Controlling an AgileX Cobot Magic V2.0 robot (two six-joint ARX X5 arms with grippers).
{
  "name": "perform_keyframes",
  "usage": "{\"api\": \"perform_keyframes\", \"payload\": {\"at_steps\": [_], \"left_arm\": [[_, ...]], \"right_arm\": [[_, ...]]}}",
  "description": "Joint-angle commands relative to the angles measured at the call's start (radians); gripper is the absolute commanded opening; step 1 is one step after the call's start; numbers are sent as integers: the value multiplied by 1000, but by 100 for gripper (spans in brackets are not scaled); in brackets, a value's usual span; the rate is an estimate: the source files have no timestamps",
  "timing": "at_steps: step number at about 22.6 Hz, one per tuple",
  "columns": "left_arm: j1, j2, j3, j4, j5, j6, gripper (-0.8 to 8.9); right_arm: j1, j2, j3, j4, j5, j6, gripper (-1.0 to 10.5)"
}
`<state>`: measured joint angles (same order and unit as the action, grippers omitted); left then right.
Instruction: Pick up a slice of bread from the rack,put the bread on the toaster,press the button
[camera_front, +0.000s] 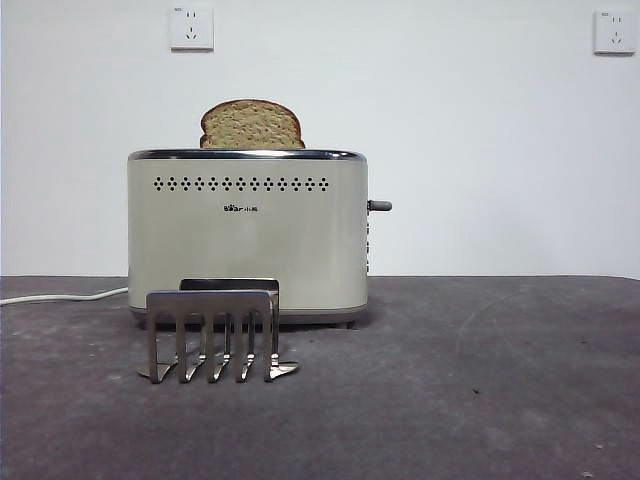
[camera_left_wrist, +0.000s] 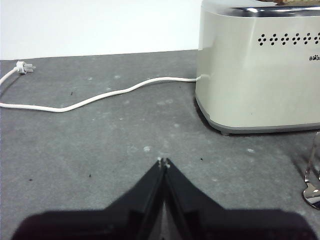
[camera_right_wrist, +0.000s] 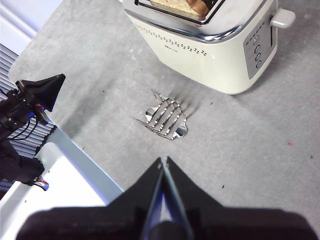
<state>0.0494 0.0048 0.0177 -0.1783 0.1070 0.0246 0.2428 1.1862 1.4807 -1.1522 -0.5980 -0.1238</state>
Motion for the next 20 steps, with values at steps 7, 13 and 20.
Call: {"api": "perform_keyframes", "payload": {"at_steps": [7, 13, 20], "left_arm": [[3, -3, -14, -1, -2, -10, -3], [3, -3, -14, -1, -2, -10, -3], [3, -3, -14, -1, -2, -10, -3]], "right_arm": [[-36, -57, -8, 48, 50, -80, 1], [-85, -280, -81, 402, 244, 40, 1], [-112, -534, -421, 735, 317, 41, 1]]}}
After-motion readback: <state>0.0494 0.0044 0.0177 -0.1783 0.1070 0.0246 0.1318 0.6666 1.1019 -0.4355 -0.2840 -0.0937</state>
